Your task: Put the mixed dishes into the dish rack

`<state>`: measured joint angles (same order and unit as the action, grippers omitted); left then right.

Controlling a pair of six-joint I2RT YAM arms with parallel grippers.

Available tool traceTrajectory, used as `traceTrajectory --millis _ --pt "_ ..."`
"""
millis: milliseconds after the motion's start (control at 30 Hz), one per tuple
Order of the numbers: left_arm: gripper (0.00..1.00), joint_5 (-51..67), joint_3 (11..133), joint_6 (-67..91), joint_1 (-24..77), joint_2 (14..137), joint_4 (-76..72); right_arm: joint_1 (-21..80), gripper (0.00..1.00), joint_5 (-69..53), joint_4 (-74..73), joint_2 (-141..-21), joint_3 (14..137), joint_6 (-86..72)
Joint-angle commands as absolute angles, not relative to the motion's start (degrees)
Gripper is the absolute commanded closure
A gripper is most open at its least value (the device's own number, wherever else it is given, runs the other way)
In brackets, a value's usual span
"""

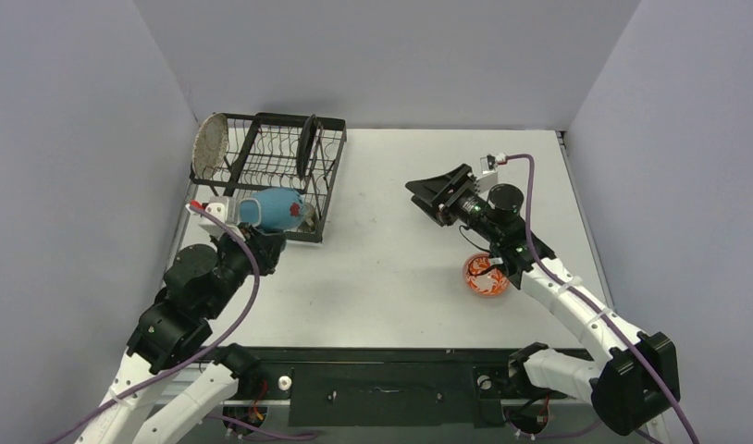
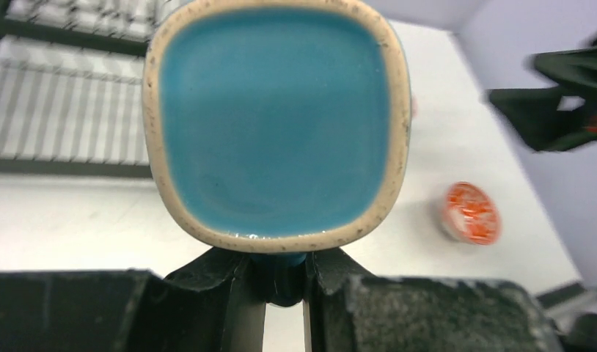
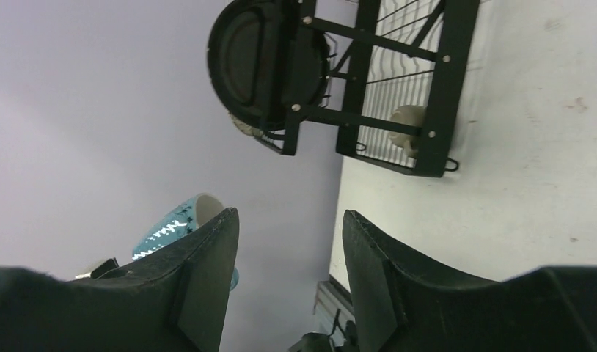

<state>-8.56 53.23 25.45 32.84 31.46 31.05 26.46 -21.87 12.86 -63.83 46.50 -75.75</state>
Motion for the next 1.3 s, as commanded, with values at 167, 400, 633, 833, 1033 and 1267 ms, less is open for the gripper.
traceTrajectory --millis 167,400,633,833,1033,1267 --pt "1.0 -33.54 44.82 33.99 32.38 30.86 33.44 21.62 0.51 -24.15 7.43 -61.66 46.69 -68.04" --pt "1.0 -24.77 39.84 39.64 22.3 35.78 25.47 16.94 0.51 -27.17 5.91 -60.14 44.8 -66.1" --pt "1.0 2.03 33.84 46.92 -4.3 42.45 10.02 13.96 0.52 -30.49 4.28 -59.71 44.43 -64.25" --pt "1.0 5.29 31.91 54.45 -8.04 49.51 -1.71 10.71 0.52 -33.98 3.65 -60.29 44.66 -63.41" --pt "1.0 5.19 30.71 60.05 -9.55 54.96 -9.96 8.57 0.52 -35.97 3.43 -60.99 45.2 -63.15" --pt "1.0 2.11 33.13 59.99 -8.96 60.11 -12.73 8.31 0.52 -36.05 3.81 -61.41 45.31 -63.47"
